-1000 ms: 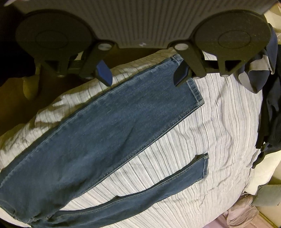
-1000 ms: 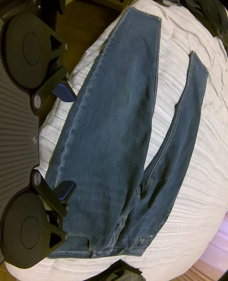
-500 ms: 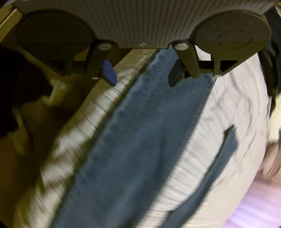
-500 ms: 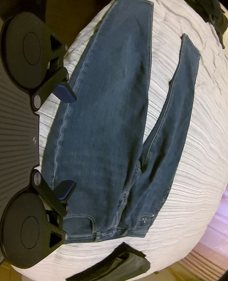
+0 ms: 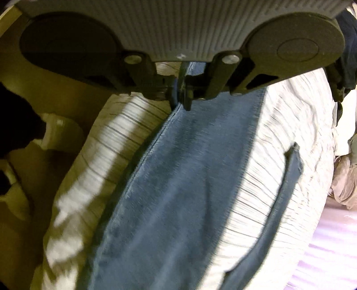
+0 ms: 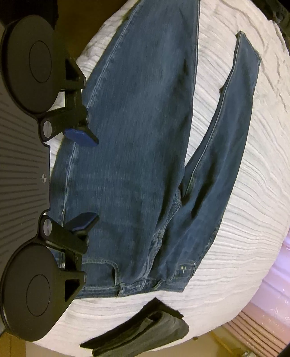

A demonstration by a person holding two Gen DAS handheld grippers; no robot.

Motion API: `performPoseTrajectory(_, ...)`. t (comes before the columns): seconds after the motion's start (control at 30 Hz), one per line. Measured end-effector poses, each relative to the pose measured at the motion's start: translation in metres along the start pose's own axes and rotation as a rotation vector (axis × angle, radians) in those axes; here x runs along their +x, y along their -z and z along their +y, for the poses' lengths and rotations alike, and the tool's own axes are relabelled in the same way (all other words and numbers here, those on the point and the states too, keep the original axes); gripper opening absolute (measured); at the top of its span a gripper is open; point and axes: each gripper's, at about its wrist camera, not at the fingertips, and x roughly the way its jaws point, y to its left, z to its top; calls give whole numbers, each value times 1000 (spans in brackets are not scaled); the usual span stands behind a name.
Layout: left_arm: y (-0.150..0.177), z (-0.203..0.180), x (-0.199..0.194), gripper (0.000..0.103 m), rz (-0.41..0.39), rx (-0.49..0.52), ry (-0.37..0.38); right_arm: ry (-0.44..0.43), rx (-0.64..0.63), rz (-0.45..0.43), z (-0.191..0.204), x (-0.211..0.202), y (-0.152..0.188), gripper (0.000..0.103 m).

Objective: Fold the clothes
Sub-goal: 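Grasp a jeans leg hem with the left gripper while the right gripper grasps the waistband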

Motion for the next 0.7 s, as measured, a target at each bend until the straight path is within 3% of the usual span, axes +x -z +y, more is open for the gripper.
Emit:
performPoseTrajectory(0.1,-4,22,-16,5,-34,-31,13,38,-33,24,1,2,7,70)
performPoseTrajectory(0.13,-5,29,-21,5,-44,-40,18,51,-47,32,1,3,10,76)
performPoseTrajectory(0.17,-7,35,-23,5,-50,-49,22,66,-68,34,3,3,14,90)
performPoseTrajectory(0.23,-12,48,-27,5,-60,-68,31,91,-110,23,4,2,23,93)
performPoseTrajectory(0.43,-33,77,-31,5,-32,-151,41,159,-342,29,-4,14,60,93)
performPoseTrajectory(0.57,-50,88,-34,5,29,-211,12,152,-468,28,-26,39,87,93)
performPoseTrajectory(0.6,-53,89,-35,5,47,-218,0,148,-494,24,-33,46,93,90)
performPoseTrajectory(0.63,-57,90,-36,5,64,-223,-12,142,-519,26,-40,54,98,79)
performPoseTrajectory(0.7,-63,88,-37,5,99,-225,-31,135,-565,25,-52,68,106,75)
